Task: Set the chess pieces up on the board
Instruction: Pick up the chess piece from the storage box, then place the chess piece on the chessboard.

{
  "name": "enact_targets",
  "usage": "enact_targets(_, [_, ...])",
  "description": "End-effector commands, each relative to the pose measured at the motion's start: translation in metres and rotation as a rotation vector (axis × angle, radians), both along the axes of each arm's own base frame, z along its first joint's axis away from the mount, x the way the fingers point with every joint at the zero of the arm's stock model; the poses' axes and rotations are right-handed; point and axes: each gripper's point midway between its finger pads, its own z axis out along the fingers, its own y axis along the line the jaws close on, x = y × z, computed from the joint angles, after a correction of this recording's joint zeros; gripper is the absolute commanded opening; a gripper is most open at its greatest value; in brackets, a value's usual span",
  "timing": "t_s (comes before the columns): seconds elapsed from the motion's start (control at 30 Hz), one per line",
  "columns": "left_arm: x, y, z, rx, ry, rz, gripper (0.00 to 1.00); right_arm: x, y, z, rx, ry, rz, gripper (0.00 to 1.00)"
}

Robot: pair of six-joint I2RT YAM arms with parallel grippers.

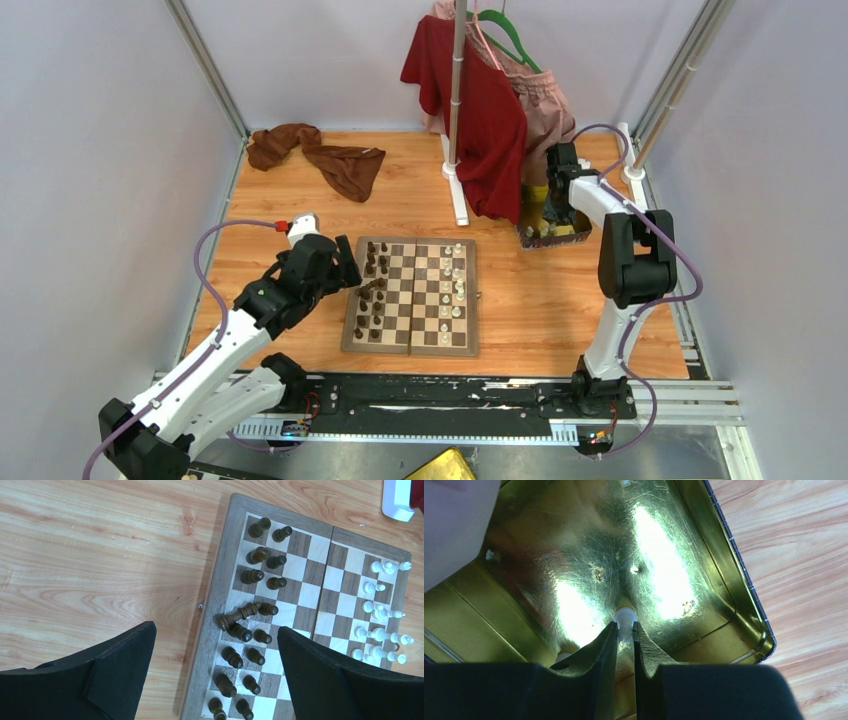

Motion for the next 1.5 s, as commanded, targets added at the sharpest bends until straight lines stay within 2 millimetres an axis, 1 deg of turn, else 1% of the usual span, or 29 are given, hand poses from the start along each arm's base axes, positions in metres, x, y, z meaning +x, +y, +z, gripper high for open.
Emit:
enact_targets(0.0, [0.001, 0.002, -0.002, 0.006, -0.002, 0.009, 1.00, 0.001, -0.004, 0.000, 0.010, 0.015, -0.011, 0.17])
enact_targets(0.03, [0.001, 0.002, -0.002, 0.006, 0.000, 0.009, 1.00, 0.001, -0.005, 0.000, 0.010, 0.015, -0.012, 0.14])
enact_targets(0.07, [0.001, 0.002, -0.003, 0.005, 0.001, 0.008, 1.00, 0.000, -0.005, 0.000, 0.011, 0.016, -0.012, 0.08])
enact_targets(0.1, [0.001, 0.002, -0.003, 0.003, 0.001, 0.008, 1.00, 0.000, -0.005, 0.000, 0.009, 0.015, -0.012, 0.04])
enact_targets(0.2, [0.000, 0.002, -0.004, 0.000, 0.002, 0.009, 1.00, -0.001, -0.006, 0.005, 0.003, 0.005, -0.014, 0.00])
enact_targets(0.33, [-0.002, 0.002, -0.004, -0.008, -0.002, 0.008, 1.00, -0.002, -0.007, 0.015, -0.001, -0.016, -0.013, 0.00])
enact_targets(0.53, [-0.004, 0.003, -0.003, -0.022, -0.012, 0.006, 1.00, -0.005, -0.004, 0.039, -0.011, -0.062, -0.004, 0.00])
enact_targets(0.7, [-0.006, 0.002, -0.002, -0.033, -0.022, -0.004, 1.00, -0.014, 0.007, 0.057, -0.020, -0.092, 0.021, 0.00])
enact_targets(0.83, [-0.007, 0.002, 0.000, -0.037, -0.031, -0.012, 1.00, -0.027, 0.023, 0.068, -0.023, -0.107, 0.059, 0.00])
enact_targets(0.93, [-0.007, 0.001, 0.000, -0.043, -0.033, -0.018, 1.00, -0.040, 0.037, 0.077, -0.024, -0.119, 0.101, 0.00])
enact_targets(1.1, [-0.006, -0.002, 0.000, -0.053, -0.041, -0.028, 1.00, -0.070, 0.070, 0.088, -0.047, -0.120, 0.212, 0.00])
enact_targets(1.27, [-0.004, -0.003, 0.003, -0.054, -0.053, -0.033, 1.00, -0.113, 0.102, 0.089, -0.066, -0.093, 0.340, 0.00])
enact_targets(1.47, [-0.004, -0.003, 0.002, -0.049, -0.052, -0.033, 1.00, -0.169, 0.132, 0.085, -0.043, -0.076, 0.483, 0.00])
